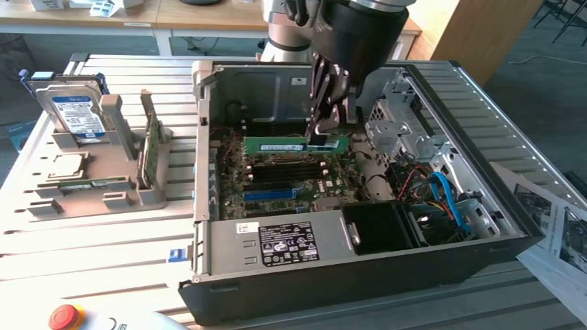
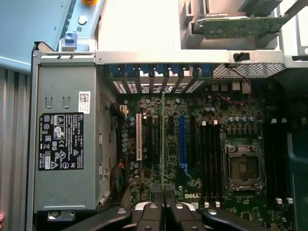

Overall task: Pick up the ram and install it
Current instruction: 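Pick up the ram and move it above insertion slot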

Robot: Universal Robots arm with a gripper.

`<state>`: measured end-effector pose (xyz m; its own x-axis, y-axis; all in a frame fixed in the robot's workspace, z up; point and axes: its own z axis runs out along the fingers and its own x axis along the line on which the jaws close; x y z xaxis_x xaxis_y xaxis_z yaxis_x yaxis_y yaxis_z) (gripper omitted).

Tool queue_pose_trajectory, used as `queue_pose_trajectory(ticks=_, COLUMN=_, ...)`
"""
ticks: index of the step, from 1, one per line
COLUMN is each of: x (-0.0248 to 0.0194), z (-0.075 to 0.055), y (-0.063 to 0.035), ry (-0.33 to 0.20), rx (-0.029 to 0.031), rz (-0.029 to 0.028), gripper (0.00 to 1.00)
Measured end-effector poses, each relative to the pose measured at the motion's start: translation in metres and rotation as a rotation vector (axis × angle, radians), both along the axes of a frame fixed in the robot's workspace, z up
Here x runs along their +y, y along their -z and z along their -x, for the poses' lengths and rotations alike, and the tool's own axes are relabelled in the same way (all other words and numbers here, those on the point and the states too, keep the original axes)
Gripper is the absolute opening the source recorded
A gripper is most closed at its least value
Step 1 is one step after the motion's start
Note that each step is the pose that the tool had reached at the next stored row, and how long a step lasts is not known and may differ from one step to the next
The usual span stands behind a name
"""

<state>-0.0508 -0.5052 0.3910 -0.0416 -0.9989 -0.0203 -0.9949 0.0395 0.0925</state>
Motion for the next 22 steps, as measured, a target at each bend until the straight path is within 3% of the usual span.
queue_pose_trajectory(ticks=22, x=0.0728, z=-0.006, y=0.0036, ry=0.000, rx=0.0000, rz=0.0095, gripper=0.12)
